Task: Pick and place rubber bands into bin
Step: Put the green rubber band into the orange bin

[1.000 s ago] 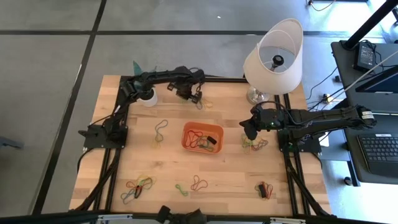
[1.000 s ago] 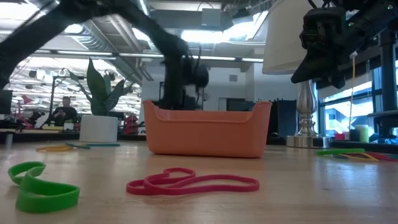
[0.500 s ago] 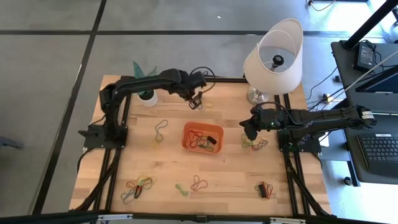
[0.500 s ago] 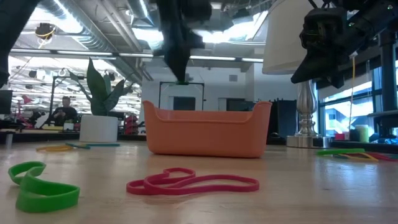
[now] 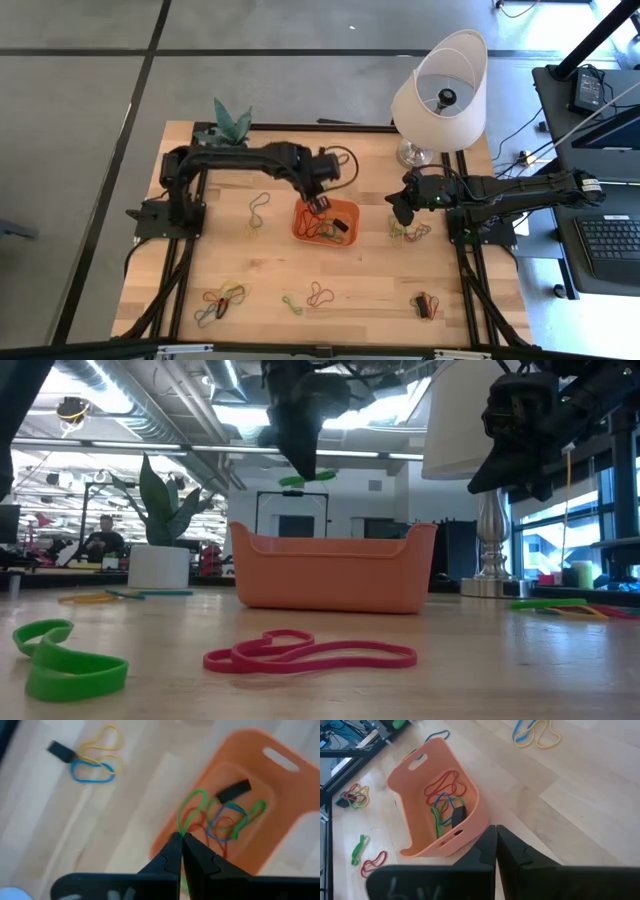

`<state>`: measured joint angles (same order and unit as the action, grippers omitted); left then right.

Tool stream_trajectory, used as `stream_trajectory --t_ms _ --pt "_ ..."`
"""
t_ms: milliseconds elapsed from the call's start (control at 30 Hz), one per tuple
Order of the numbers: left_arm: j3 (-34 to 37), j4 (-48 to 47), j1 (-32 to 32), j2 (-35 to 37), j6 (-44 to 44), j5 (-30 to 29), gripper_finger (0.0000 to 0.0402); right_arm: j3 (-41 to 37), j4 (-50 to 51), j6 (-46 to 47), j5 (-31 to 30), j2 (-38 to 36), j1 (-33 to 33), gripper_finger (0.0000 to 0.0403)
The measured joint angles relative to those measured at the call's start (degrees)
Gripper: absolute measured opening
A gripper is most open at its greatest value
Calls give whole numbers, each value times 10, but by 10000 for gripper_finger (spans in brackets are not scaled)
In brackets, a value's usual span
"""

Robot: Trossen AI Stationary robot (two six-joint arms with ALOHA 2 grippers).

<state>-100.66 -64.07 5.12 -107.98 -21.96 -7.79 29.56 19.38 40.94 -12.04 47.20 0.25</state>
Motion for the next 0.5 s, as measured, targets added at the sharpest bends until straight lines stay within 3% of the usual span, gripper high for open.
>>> stream_trajectory --t_ms 233,500 --pt "0 1 -41 -68 -13 40 3 0 0 -5 1 0 0 10" --pt "0 16 -51 -151 -53 37 3 0 0 -7 43 0 0 10"
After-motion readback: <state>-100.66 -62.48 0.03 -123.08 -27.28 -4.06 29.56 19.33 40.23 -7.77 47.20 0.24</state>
